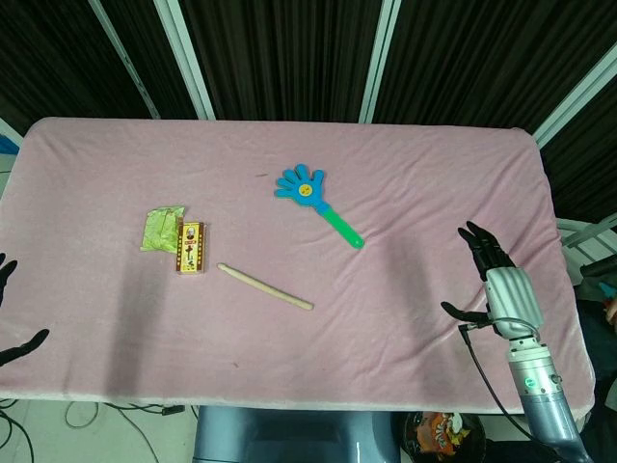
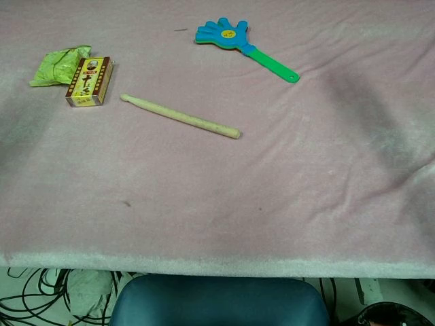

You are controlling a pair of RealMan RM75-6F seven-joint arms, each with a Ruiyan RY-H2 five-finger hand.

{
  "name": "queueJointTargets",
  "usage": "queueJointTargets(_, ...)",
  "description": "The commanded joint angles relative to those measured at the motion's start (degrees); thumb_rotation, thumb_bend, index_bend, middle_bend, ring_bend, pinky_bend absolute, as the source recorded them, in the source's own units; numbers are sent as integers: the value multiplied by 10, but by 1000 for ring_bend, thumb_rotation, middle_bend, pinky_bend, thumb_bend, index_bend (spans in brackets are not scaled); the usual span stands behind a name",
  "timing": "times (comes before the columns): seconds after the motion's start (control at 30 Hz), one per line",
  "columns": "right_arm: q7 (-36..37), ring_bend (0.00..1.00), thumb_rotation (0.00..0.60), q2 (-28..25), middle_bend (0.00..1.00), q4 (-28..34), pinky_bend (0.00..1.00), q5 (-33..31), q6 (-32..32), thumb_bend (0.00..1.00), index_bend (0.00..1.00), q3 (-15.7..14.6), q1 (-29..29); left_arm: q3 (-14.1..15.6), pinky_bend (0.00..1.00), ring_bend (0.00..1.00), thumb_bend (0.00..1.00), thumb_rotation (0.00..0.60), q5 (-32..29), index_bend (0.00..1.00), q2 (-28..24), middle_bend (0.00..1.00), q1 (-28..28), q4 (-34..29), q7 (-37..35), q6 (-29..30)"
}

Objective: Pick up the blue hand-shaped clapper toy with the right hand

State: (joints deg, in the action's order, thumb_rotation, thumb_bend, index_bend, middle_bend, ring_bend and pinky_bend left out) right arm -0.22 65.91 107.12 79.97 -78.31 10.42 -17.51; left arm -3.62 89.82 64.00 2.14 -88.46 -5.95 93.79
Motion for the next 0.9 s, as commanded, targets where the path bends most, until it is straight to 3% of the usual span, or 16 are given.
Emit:
queueJointTargets(0.03,0,0,600,0,0,-1,220,0,1,101,0,0,0,0,0,0,0,600,0,0,0,0,0,0,0,0)
queueJointTargets(0.63,-25,0,600,15,0,-1,220,-12,16,102,0,-1,-8,-3,0,0,0,600,-4,0,-1,0,1,7,-10,-1)
queueJointTargets(0.77,-56,0,600,33,6,8,220,-43,47,101,6,21,-40,-4,0,0,0,600,-7,0,-2,0,0,8,-17,-1)
queueJointTargets(0.9,-129,0,600,64,21,16,220,-123,98,107,50,63,-100,-4,0,0,0,600,-6,0,-3,0,1,7,-14,-2)
